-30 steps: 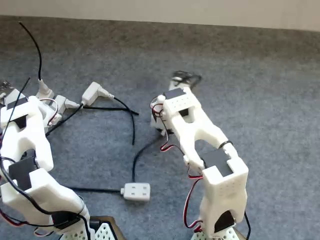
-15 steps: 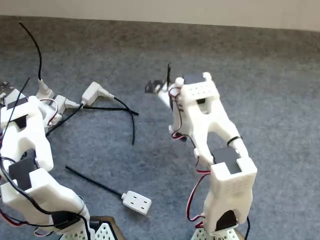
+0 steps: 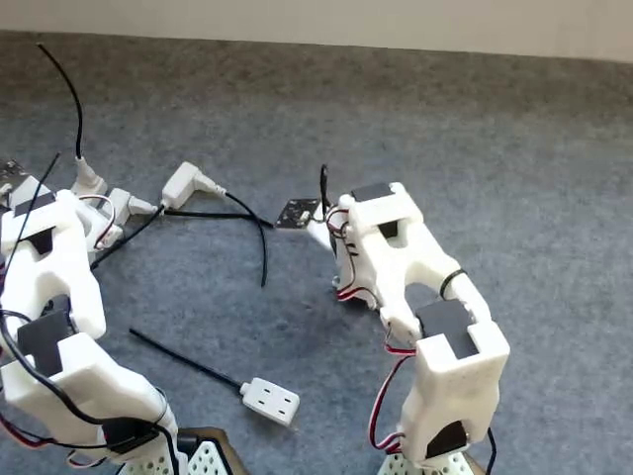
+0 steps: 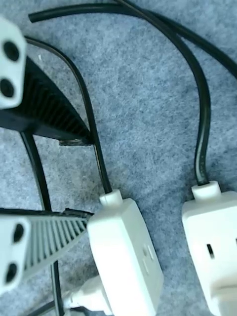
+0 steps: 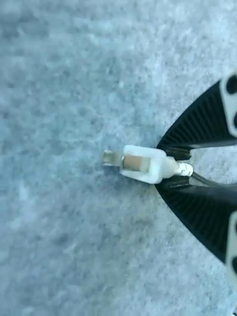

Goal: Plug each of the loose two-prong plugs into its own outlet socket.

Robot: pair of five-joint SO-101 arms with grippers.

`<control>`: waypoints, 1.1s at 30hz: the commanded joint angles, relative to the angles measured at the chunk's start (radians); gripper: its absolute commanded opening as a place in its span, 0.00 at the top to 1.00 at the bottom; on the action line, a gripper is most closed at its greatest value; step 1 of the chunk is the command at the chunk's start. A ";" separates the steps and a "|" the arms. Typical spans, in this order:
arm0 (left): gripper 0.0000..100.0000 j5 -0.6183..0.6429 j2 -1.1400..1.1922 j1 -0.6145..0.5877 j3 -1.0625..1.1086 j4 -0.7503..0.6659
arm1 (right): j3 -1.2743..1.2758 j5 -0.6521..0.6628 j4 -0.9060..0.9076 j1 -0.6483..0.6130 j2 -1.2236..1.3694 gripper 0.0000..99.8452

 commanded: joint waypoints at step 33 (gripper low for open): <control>0.77 -0.051 -0.007 0.038 -0.022 0.008 | 0.364 -0.068 -0.266 0.193 -0.246 0.90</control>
